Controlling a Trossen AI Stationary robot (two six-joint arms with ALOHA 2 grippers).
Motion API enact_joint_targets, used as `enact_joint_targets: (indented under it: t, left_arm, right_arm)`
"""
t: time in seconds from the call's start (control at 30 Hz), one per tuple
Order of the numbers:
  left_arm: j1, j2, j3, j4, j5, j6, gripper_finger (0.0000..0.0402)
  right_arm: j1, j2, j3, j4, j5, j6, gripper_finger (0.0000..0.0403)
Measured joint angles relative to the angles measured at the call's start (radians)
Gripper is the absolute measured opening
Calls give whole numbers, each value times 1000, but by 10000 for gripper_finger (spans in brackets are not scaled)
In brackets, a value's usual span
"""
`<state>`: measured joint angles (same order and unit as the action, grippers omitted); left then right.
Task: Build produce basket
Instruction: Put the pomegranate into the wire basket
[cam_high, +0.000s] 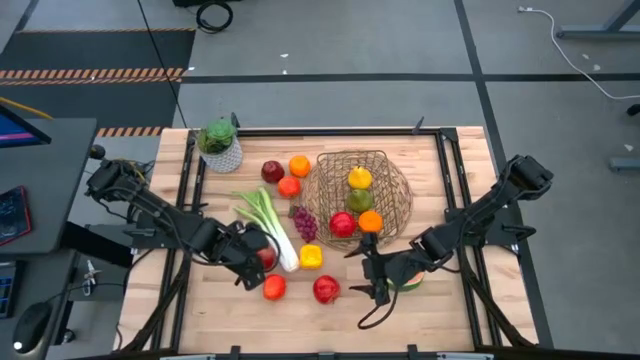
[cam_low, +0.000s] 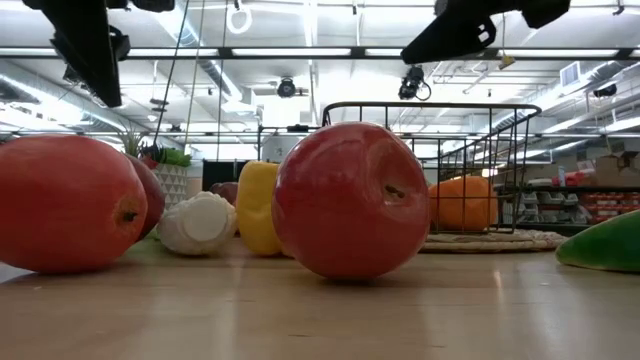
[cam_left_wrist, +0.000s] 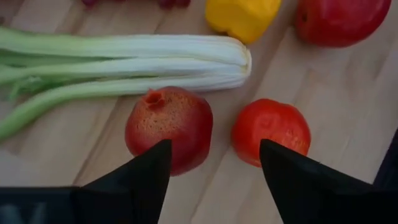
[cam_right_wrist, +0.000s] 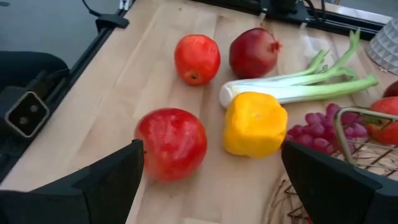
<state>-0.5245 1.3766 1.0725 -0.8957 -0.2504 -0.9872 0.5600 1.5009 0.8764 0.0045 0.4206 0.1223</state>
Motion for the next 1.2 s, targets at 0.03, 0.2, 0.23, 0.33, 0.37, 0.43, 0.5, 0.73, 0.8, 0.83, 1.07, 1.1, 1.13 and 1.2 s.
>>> enact_joint_targets:
  t: [0.03,0.2,0.23,0.33,0.37,0.43,0.5,0.73,0.8,0.83,1.07,1.1,1.13,1.2]
  left_arm:
    - [0,0,0,0,1,-7,245]
    - [-1,0,0,0,0,-19,230]
    - [0,0,0,0,0,-18,228]
    - [6,0,0,1,-4,-15,224]
    - [10,0,0,1,-10,-15,223]
    - [14,0,0,2,-26,-15,222]
    - [19,0,0,3,-46,-14,222]
    - [51,8,0,9,-97,0,217]
    - [56,29,0,11,-128,-16,214]
    - [56,42,0,13,-149,-25,212]
    - [37,112,0,47,-265,39,196]
    - [30,112,0,50,-289,60,193]
    - [23,111,0,48,-313,80,191]
    - [5,105,0,22,-364,126,185]
  right_arm:
    - [-3,0,0,-1,0,-6,384]
    - [-18,0,0,-1,-3,-34,384]
    - [-20,0,0,-2,-3,-36,384]
    - [-25,0,0,-6,-4,-27,384]
    - [-26,0,0,-6,-4,-20,384]
    - [-26,0,0,-6,-4,-1,384]
    - [-24,0,0,-6,-4,26,384]
    - [4,0,0,-7,5,107,384]
    - [18,0,0,-7,16,131,384]
    - [26,0,0,-8,27,143,384]
    - [92,0,0,-15,104,209,384]
    - [100,0,0,-18,120,217,384]
    - [107,0,0,-20,133,220,384]
    - [119,0,0,-22,156,224,384]
